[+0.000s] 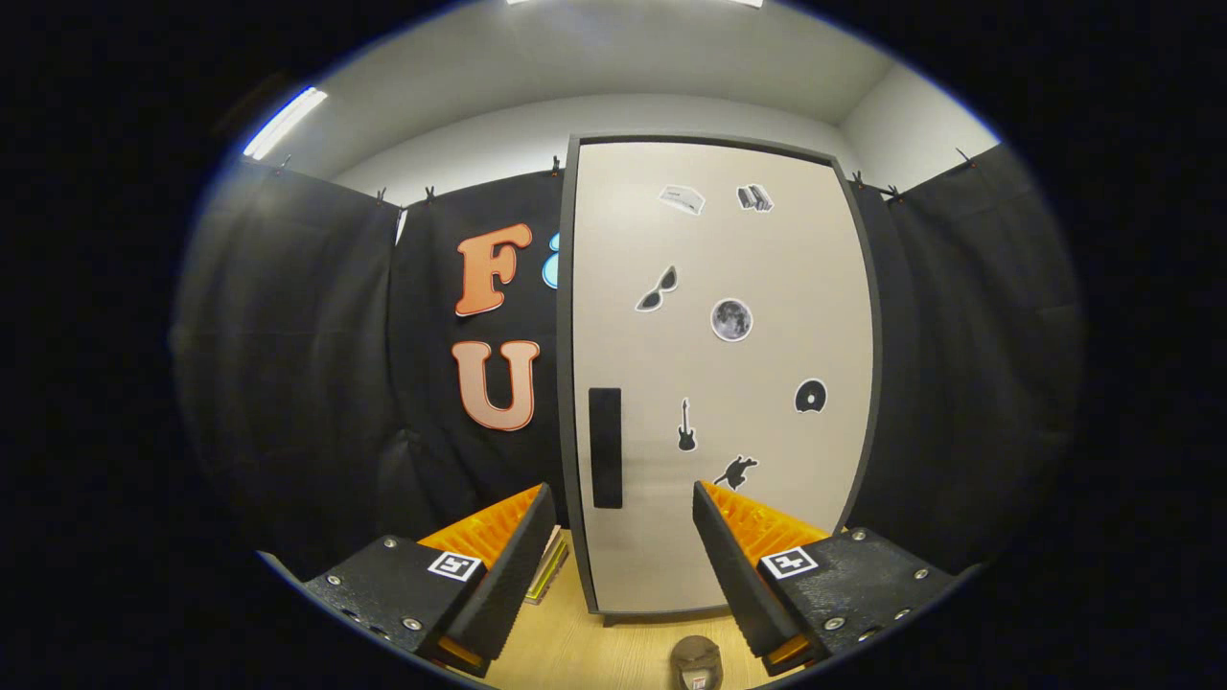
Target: Open the shoe cabinet door, grab the shoes and put them into the shoe cabinet, then close the shoe cabinet door.
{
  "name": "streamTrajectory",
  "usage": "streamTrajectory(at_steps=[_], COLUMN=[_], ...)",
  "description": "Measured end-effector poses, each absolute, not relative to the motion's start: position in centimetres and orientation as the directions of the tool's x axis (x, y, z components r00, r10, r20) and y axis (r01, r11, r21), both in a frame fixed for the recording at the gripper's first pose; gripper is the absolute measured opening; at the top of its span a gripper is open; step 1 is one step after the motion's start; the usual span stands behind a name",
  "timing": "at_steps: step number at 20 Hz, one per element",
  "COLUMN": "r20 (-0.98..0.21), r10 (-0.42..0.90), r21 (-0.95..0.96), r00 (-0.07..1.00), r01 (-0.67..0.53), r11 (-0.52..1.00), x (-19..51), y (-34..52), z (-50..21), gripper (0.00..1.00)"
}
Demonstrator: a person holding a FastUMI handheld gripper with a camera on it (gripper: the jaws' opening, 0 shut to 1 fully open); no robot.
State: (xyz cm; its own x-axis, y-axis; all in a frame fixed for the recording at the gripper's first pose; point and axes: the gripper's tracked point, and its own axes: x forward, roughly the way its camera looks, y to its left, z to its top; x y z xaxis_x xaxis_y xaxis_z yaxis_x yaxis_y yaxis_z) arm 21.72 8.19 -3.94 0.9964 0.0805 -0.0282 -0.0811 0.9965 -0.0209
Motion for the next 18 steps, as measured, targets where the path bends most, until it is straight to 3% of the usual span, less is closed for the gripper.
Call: streamTrajectory(at_steps=[9,15,17,18], r20=[-0.051,-0.058,-0.060,-0.039], r10=[0.154,0.138,0.126,0.115], r21=[-0.054,0.006,0.000,-0.010], r00=[0.987,0.989,0.990,0.993], r01=[-0.156,-0.138,-0.127,-0.116], r11=[0.986,0.990,0.992,0.993], x=[30.2,34.9,35.6,35.9], y=[11.4,11.5,11.5,11.4], z=[-7.3,-8.1,-8.2,-7.8], gripper=[0.87,0.69,0.60,0.50])
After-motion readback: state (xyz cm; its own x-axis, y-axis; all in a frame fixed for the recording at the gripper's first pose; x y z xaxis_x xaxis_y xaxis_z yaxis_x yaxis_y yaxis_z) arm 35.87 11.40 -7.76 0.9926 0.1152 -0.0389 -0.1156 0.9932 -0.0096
